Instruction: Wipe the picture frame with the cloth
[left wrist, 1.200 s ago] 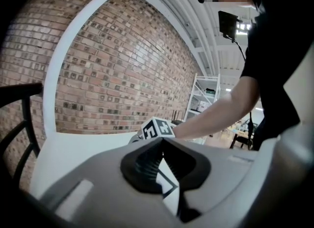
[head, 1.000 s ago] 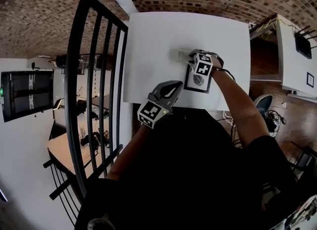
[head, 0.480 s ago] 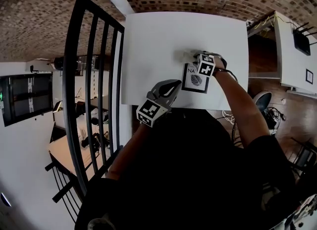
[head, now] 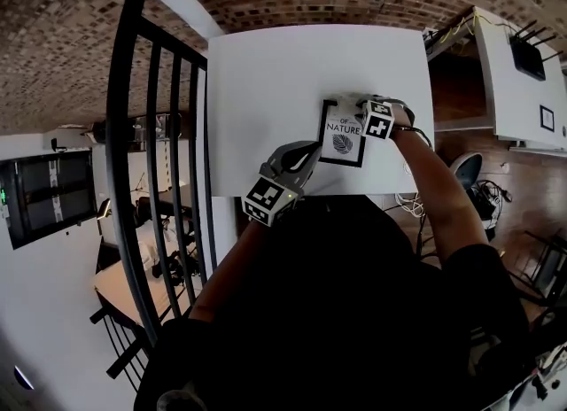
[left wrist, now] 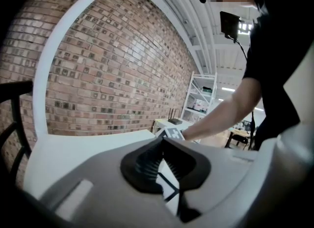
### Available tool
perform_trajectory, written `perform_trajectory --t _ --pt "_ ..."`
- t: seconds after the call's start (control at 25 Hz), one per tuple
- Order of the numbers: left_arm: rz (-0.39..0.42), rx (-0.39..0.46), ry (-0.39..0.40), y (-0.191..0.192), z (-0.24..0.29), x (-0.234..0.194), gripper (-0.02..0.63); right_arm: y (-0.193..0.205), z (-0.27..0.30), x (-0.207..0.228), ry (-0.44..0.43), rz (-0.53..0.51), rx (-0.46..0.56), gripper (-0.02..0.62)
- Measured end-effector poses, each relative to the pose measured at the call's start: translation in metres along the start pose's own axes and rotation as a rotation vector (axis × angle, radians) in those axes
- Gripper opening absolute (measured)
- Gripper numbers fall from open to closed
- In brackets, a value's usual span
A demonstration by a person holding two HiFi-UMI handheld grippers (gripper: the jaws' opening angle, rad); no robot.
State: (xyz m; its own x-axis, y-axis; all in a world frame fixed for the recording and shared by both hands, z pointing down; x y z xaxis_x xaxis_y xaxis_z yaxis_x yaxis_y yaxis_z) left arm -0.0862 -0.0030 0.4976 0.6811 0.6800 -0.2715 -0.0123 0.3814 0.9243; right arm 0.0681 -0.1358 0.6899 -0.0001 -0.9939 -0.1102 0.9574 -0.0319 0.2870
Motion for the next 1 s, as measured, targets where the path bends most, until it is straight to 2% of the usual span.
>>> perform_trajectory --t 0.28,0.64,0.8,1.0 --pt "0.004 -0.002 0.008 0.001 0.003 0.006 0.0 0.013 -0.011 0.0 0.019 0.01 -0.001 0.095" --pt "0.002 -0.004 -0.002 0.003 0.0 0.013 0.0 -0.046 -0.013 -0.015 -0.004 -0.058 0.096 0.095" --pt "0.003 -0.006 -0.004 0.004 -0.001 0.012 0.0 -0.058 0.0 -0.029 -0.031 -0.105 0.074 0.095" --pt "-0.003 -0.009 -0.012 0.007 -0.004 0.009 0.0 -0.053 0.003 -0.046 -0.069 -0.143 0.046 0.095"
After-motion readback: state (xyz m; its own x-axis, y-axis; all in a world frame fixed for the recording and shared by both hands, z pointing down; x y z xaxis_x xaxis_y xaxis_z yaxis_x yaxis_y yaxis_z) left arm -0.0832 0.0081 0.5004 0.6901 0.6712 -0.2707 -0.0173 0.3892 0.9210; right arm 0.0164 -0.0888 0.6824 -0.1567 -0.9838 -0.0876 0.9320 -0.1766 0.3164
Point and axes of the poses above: the fingertips, and each gripper's own axes: z forward along the fingers, x to its right, y out of its underside, the point moved 6 cm from there along -z, backward along the fingers, and after that the axes turned 1 degree about -x, right-handed, at the moved point
